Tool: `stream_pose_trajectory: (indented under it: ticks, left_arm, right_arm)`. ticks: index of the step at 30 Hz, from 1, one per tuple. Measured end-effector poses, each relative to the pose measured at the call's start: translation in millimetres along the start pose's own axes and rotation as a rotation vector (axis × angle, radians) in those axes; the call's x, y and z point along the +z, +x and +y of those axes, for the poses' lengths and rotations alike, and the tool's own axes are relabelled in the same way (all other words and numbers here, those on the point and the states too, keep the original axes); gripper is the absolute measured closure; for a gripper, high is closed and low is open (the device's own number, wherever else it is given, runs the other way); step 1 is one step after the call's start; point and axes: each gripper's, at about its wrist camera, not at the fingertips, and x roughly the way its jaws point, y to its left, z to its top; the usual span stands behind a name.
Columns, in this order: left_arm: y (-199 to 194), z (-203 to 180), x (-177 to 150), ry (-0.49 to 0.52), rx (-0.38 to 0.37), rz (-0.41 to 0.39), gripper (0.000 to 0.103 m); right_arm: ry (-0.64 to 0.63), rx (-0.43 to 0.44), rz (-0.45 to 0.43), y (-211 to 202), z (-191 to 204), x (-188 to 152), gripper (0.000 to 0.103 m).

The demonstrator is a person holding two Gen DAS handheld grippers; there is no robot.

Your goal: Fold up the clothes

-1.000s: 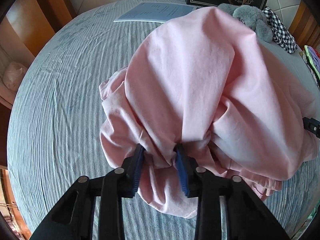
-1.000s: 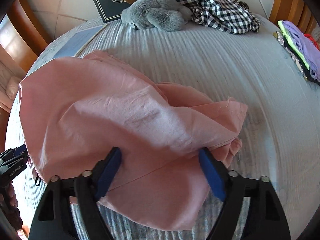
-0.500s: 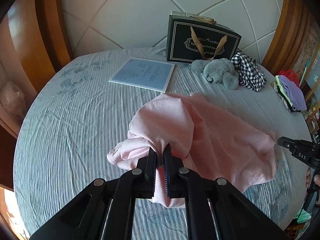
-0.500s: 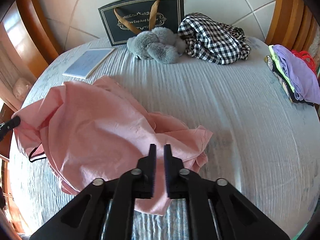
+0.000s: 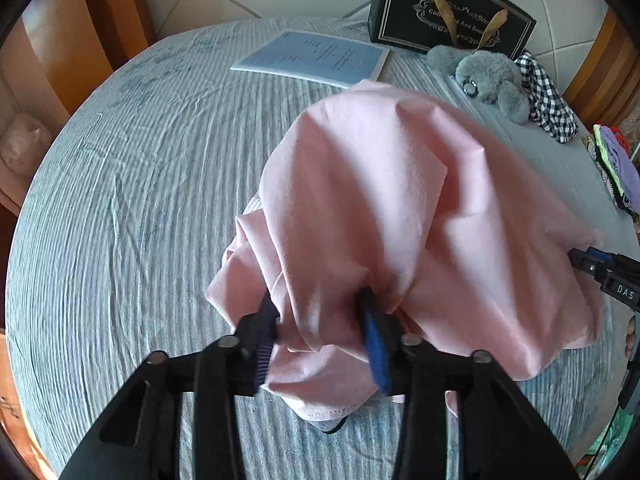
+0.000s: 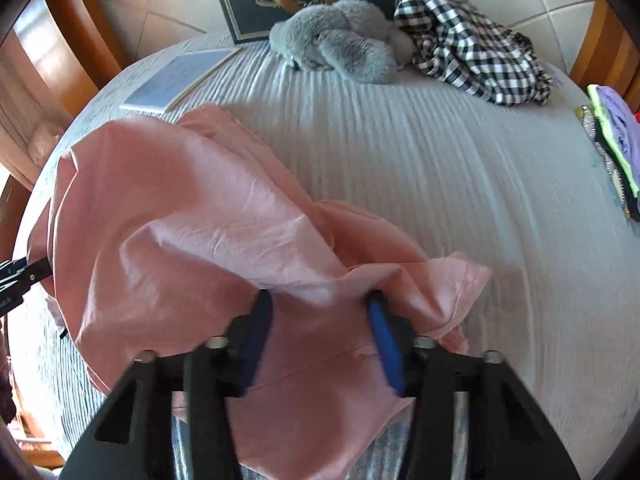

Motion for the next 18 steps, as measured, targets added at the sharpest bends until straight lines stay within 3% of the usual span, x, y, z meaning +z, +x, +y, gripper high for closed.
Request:
stream_pose_trajectory:
  ticks: [2, 7, 13, 14, 15, 17, 18]
  left_arm:
    - [1.2, -1.6, 0.8, 0.006, -0.005, 0.01, 0.1]
    - [-49.6, -15.8, 14.4, 0.056, -0.06, -0.128, 0.1]
    - [-115.9, -44.2, 29.6, 0.126, -0.219, -0.261, 0.098]
    - [-121.1, -48.2, 29.4, 0.127, -0.242, -0.273, 0.093]
    - [-123.9, -51.8, 31.8, 0.131, -0.259, -0.277, 0.07]
    - [-126.2, -57.1, 29.8, 0.132, -0.257, -0.293, 0.035]
    - [-126.3, -59.1, 26.9, 0.131, -0.246, -0.304, 0.035]
  right_arm:
    - [-0.022, -0.029, -0.004, 0.5, 5.4, 1.0, 0.102]
    - [0.067, -0.09, -0.219, -72.3, -22.3, 6.1, 0.102]
    - [0.255, -0.307, -0.411, -169.0, -94.7, -16.0, 0.102]
    - [0.299, -0.336, -0.423, -181.3, -109.3, -23.4, 0.102]
    - [0.338, -0.363, -0.424, -190.3, -123.1, -30.6, 0.102]
    - [0.394, -0.409, -0.38, -196.5, -147.0, -46.3, 0.102]
    - [0.418, -0.42, -0.351, -196.6, -157.6, -53.8, 0.101]
